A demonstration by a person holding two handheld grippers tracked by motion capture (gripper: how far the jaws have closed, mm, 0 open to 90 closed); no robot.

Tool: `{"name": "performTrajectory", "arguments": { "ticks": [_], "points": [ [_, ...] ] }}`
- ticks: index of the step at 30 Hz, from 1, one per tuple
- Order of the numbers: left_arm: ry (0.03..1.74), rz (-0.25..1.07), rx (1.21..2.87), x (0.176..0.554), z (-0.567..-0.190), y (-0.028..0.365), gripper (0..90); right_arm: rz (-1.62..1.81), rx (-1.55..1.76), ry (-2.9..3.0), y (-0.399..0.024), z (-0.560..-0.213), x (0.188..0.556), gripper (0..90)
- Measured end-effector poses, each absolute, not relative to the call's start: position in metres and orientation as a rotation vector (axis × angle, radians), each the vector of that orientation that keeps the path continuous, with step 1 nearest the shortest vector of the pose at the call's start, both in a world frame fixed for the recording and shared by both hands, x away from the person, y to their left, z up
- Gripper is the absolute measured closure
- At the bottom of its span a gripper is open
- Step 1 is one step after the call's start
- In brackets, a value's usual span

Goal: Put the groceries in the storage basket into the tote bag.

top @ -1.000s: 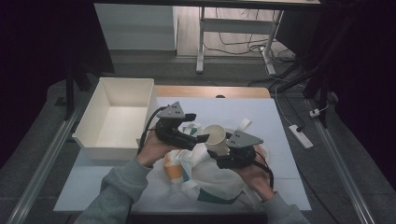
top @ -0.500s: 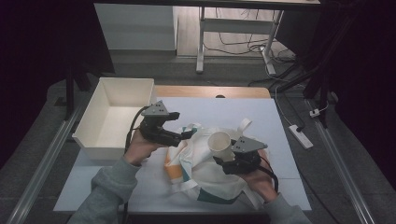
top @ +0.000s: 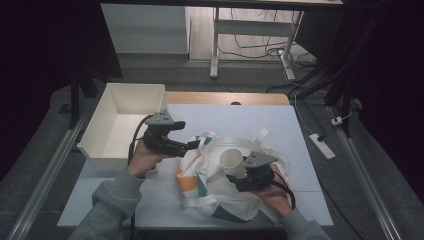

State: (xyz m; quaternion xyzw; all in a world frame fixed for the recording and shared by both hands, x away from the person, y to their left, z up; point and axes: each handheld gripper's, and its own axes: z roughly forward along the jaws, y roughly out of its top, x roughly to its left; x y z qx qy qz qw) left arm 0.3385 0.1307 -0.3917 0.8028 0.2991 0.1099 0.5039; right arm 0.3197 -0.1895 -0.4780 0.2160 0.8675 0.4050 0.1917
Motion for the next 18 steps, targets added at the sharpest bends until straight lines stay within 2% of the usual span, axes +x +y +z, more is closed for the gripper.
{"name": "performTrajectory", "arguments": {
  "ticks": [18],
  "points": [
    [0.740,0.268,1.933,0.341,-0.393,0.134,14.3,1.037,0.638,2.484,-0.187,-0.492,0.326,22.7]
  ]
}}
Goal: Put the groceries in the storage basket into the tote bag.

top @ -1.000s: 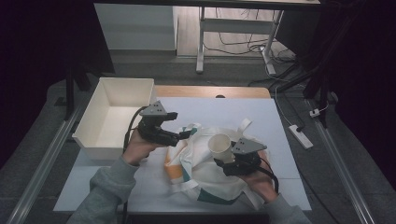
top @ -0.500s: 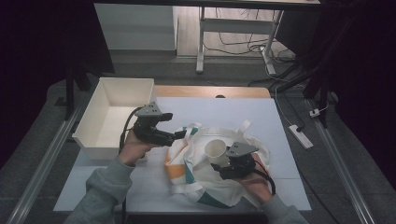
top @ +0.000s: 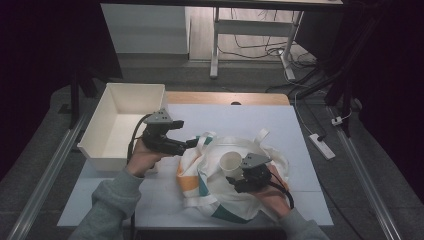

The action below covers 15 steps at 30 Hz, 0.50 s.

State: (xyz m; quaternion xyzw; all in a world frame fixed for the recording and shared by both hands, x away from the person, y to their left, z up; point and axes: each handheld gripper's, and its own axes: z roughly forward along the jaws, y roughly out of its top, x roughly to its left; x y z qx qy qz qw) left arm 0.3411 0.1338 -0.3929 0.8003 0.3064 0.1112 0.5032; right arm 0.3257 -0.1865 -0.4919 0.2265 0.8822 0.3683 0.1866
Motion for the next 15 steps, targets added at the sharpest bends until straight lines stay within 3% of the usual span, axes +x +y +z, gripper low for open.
{"name": "performTrajectory", "arguments": {
  "ticks": [15],
  "points": [
    [0.744,0.271,1.933,0.342,-0.394,0.135,14.2,0.959,0.650,2.576,-0.199,-0.487,0.331,22.1]
  ]
}}
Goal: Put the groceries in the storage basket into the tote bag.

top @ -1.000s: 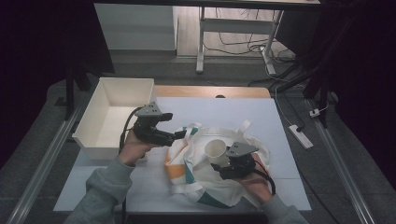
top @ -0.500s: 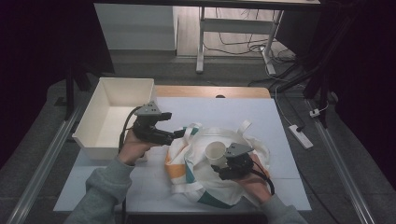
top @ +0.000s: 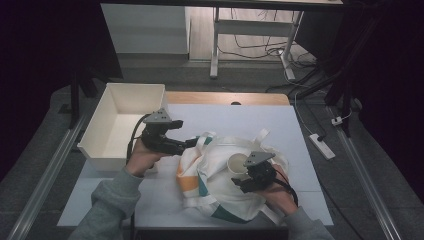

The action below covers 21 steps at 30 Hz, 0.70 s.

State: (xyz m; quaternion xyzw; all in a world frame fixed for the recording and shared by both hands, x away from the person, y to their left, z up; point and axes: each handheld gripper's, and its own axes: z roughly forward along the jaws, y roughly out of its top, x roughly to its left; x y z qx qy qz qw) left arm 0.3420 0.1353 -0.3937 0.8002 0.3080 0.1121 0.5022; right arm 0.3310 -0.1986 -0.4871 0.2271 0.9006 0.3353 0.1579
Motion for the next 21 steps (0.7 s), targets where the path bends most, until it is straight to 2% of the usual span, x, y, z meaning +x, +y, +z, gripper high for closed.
{"name": "performTrajectory", "arguments": {
  "ticks": [21],
  "points": [
    [0.751,0.270,1.962,0.343,-0.400,0.131,14.2,1.059,0.726,2.504,-0.207,-0.477,0.327,8.1]
  ]
}}
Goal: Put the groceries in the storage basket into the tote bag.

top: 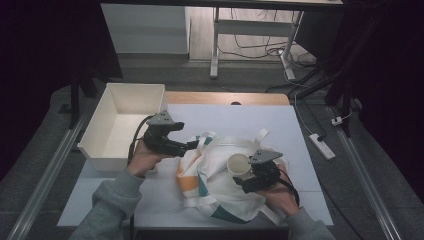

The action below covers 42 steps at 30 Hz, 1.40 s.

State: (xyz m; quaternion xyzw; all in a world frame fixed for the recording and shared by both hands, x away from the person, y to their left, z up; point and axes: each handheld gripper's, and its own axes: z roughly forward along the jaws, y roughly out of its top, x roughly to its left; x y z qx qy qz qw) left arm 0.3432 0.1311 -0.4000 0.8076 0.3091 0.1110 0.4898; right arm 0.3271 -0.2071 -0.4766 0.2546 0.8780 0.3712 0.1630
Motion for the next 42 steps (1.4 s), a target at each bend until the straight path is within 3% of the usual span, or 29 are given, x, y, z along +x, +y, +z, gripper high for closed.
{"name": "performTrajectory", "arguments": {
  "ticks": [23,32,42],
  "points": [
    [0.769,0.335,1.999,0.325,-0.408,0.141,14.3,1.261,0.702,2.304,-0.219,-0.438,0.312,5.7],
    [0.825,0.388,1.992,0.304,-0.414,0.166,14.3,1.314,0.765,2.210,-0.249,-0.418,0.313,7.1],
    [0.893,0.466,1.980,0.276,-0.421,0.197,13.8,1.305,0.846,2.155,-0.288,-0.420,0.313,10.8]
  ]
}}
